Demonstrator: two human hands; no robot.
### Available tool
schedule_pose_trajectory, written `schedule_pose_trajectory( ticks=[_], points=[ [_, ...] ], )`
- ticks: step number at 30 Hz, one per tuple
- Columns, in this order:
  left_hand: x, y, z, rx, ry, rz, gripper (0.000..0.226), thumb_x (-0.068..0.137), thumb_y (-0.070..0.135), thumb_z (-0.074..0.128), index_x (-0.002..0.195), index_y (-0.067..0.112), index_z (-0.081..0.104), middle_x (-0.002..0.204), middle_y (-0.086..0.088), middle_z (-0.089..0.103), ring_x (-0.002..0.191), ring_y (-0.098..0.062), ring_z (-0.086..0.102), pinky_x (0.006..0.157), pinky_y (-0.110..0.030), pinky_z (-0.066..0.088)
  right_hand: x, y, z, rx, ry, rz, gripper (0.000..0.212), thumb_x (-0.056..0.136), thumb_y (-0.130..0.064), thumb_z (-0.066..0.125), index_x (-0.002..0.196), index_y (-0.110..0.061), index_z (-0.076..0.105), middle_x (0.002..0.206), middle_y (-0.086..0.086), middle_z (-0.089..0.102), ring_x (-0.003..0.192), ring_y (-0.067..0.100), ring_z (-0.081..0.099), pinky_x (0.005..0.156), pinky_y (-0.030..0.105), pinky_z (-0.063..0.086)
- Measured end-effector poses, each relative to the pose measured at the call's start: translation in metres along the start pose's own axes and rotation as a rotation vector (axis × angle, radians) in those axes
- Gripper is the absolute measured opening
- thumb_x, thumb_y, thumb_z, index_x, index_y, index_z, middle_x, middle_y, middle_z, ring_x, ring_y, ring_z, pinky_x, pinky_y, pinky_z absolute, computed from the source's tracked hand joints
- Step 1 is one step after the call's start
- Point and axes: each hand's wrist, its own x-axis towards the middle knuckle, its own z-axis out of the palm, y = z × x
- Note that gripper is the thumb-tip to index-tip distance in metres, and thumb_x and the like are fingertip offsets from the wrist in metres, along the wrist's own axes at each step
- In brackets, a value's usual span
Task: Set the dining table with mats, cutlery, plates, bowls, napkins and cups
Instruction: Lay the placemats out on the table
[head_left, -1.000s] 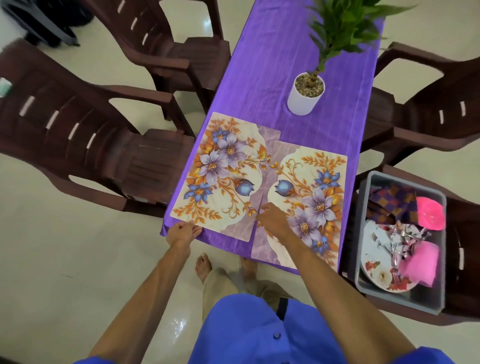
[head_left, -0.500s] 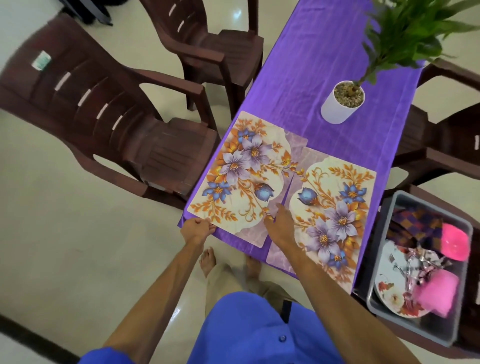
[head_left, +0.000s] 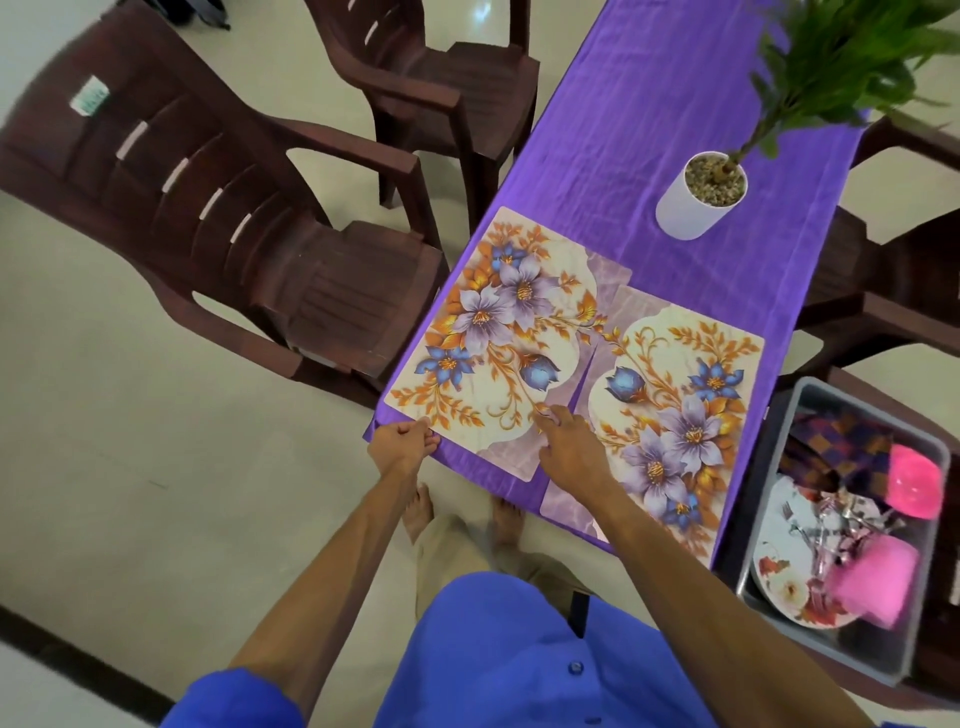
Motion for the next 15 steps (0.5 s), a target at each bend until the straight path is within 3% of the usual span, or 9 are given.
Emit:
schedule_pose_trajectory(
  ticks=[8,15],
  points=[
    [0.003,0.003,0.005,0.009,-0.007,0.011,0.02,0.095,0.026,0.077,0.098,0.007,0.07,0.086,-0.005,0.075,0.074,-0.019,0.077,0.076,-0.033,0.066,0.001,0.003,-0.004,-0.011,-0.002,0.02,0.053,0.097,-0.022,0.064,0.149,-0.023,0.051,0.153,0.006,0.047,0.131,0.031,0.054,0.103,0.044,0.052],
    [0.006,0.007,0.008,0.058,0.003,0.015,0.019,0.096,0.027,0.076,0.096,0.009,0.07,0.084,-0.003,0.074,0.073,-0.018,0.076,0.079,-0.036,0.066,0.005,0.012,-0.013,-0.075,-0.047,-0.002,0.055,0.1,-0.03,0.06,0.152,-0.027,0.044,0.159,0.006,0.04,0.143,0.032,0.041,0.11,0.048,0.048]
  ],
)
